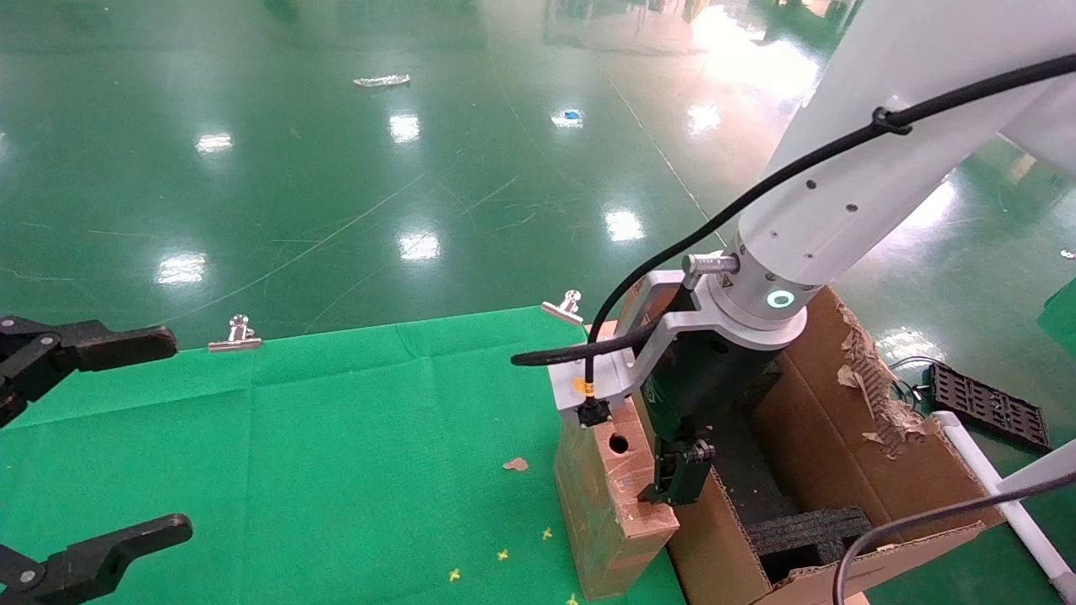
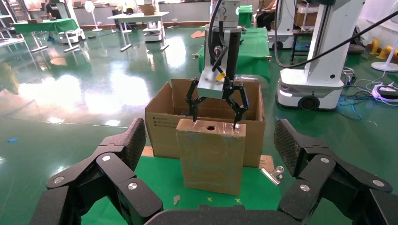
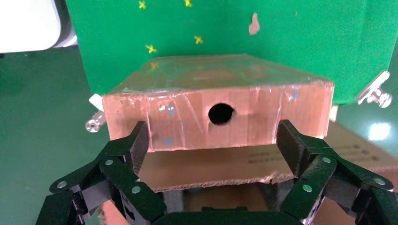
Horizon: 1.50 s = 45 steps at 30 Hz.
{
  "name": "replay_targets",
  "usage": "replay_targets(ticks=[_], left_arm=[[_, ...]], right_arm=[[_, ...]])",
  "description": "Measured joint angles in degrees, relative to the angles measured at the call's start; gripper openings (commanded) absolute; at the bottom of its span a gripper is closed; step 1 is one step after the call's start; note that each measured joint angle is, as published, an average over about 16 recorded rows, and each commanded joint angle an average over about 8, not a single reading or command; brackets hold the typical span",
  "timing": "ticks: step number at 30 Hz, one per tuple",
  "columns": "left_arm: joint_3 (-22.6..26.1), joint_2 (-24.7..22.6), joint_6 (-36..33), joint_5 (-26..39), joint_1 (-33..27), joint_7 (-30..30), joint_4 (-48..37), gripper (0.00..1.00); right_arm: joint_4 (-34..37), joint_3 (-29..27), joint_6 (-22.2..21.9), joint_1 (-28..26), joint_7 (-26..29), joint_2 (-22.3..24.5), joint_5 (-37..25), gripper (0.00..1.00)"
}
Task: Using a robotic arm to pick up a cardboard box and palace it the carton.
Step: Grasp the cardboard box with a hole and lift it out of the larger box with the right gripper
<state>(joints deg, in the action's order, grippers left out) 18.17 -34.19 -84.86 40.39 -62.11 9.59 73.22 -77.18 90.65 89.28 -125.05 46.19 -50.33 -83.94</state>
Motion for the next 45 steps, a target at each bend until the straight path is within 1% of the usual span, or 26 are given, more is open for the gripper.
replay_targets(ticks=[7,11,13,17,25,26,27,28,30,31,33,34,35,36,38,39,40,42,45], left_arm=[[0.01,0.01,0.01,-0.01,0.00,-0.01,0.00,1.00],[0.02,0.01,0.01,-0.01,-0.01,-0.01,0.00,1.00],[0.03,0.01,0.01,-0.02,-0.01,-0.01,0.00,1.00],[0.03,0.01,0.01,-0.02,-0.01,-0.02,0.00,1.00],[0.05,0.02,0.02,-0.03,-0.01,-0.02,0.00,1.00],[0.05,0.02,0.02,-0.03,-0.01,-0.03,0.00,1.00],[0.05,0.02,0.02,-0.04,-0.01,-0.03,0.00,1.00],[0.05,0.02,0.02,-0.04,-0.01,-0.03,0.00,1.00],[0.06,0.02,0.02,-0.04,-0.01,-0.03,0.00,1.00],[0.06,0.02,0.03,-0.04,-0.01,-0.03,0.00,0.97],[0.06,0.03,0.03,-0.04,-0.01,-0.03,0.00,0.85],[0.07,0.03,0.03,-0.04,-0.02,-0.03,0.00,0.77],[0.07,0.03,0.03,-0.05,-0.02,-0.03,0.00,0.67],[0.07,0.03,0.03,-0.05,-0.02,-0.03,0.00,0.57],[0.07,0.03,0.03,-0.05,-0.02,-0.04,0.00,0.35],[0.07,0.03,0.03,-0.05,-0.02,-0.04,0.00,0.26],[0.08,0.03,0.03,-0.05,-0.02,-0.04,0.00,0.19],[0.08,0.03,0.03,-0.05,-0.02,-0.04,0.00,0.09],[0.09,0.03,0.04,-0.06,-0.02,-0.04,0.00,0.02]], right_arm=[[2.85,2.79,-1.10,-1.94,15.68,0.59,2.54,1.00],[6.01,3.19,-1.57,-1.54,24.16,1.10,4.58,1.00],[7.89,3.27,-1.69,-0.88,27.43,1.10,5.77,1.00],[11.96,3.41,-1.74,0.80,30.39,0.45,8.06,1.00],[17.66,4.10,-2.32,3.53,31.43,-1.94,9.36,1.00],[17.99,4.21,-2.42,3.73,31.55,-2.25,9.26,0.97],[18.24,4.34,-2.53,3.89,31.71,-2.55,9.09,0.90],[18.39,4.47,-2.64,4.02,31.93,-2.82,8.90,0.80],[18.43,4.71,-2.84,4.19,32.40,-3.26,8.51,0.58],[18.35,4.82,-2.94,4.25,32.68,-3.43,8.29,0.45],[18.04,5.06,-3.12,4.33,33.30,-3.67,7.84,0.20],[17.81,5.19,-3.21,4.34,33.65,-3.74,7.60,0.11],[17.55,5.30,-3.29,4.35,34.01,-3.79,7.37,0.05],[17.25,5.41,-3.37,4.35,34.36,-3.81,7.16,0.02],[16.59,5.59,-3.53,4.33,35.05,-3.76,6.78,0.00],[16.25,5.67,-3.60,4.32,35.39,-3.71,6.62,0.00],[15.91,5.73,-3.67,4.31,35.70,-3.64,6.50,0.00],[15.24,5.83,-3.80,4.29,36.27,-3.48,6.27,0.00],[14.36,5.94,-3.99,4.24,36.94,-3.21,6.01,0.00]])
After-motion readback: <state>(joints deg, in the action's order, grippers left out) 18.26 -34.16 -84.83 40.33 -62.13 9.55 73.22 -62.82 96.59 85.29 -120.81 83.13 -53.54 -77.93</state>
